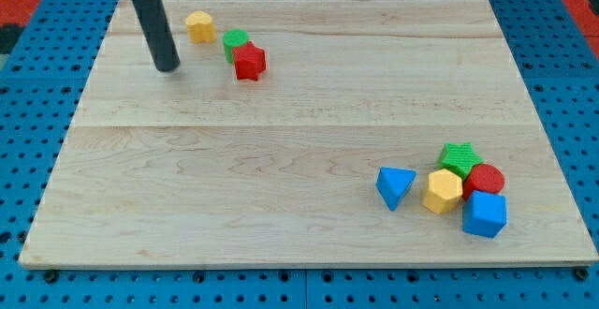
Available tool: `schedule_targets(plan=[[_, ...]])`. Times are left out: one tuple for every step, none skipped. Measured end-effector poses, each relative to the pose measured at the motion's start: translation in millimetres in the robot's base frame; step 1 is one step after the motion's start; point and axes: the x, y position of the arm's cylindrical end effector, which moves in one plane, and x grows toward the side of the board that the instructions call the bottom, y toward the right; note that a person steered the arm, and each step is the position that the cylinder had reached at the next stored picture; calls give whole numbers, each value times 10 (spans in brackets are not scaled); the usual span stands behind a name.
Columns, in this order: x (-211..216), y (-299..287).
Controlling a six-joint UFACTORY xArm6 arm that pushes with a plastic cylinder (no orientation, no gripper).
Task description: Move the green circle and red star towards the center of the board
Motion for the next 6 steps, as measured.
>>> schedule_targets(plan=[[-676, -143], [-918, 601], [-245, 896], [-49, 870], [169, 1715], [522, 2366]])
